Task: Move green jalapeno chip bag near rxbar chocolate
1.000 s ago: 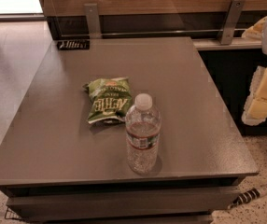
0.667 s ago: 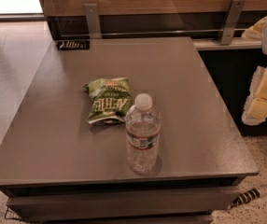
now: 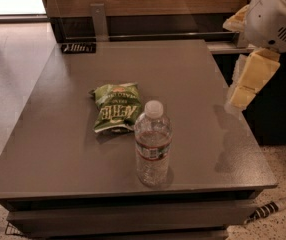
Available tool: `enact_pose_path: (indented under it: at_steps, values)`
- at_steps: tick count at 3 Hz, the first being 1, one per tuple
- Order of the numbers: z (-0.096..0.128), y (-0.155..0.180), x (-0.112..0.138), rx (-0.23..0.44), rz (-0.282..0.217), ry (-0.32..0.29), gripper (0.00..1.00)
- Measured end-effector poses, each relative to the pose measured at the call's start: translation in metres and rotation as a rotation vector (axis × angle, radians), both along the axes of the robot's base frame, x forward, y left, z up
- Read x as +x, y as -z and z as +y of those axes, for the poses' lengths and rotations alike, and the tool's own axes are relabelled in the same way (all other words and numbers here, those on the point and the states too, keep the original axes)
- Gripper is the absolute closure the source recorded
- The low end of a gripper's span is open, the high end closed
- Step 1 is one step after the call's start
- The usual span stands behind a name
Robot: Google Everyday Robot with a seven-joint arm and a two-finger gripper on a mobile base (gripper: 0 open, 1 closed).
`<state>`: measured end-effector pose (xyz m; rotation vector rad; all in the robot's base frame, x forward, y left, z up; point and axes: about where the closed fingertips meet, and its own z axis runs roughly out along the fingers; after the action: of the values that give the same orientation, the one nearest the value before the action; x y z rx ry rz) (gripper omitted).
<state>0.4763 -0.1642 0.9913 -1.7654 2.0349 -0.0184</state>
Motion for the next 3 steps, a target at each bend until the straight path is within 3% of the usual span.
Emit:
enact_pose_path:
  at_steps: [1, 2, 3]
  values:
    - [0.045, 0.011, 0.016, 0.172, -0.029, -0.106, 0.0]
    - [0.08, 0.023, 0.025, 0.331, -0.037, -0.165, 0.0]
    - [0.105, 0.035, 0.029, 0.412, -0.037, -0.173, 0.0]
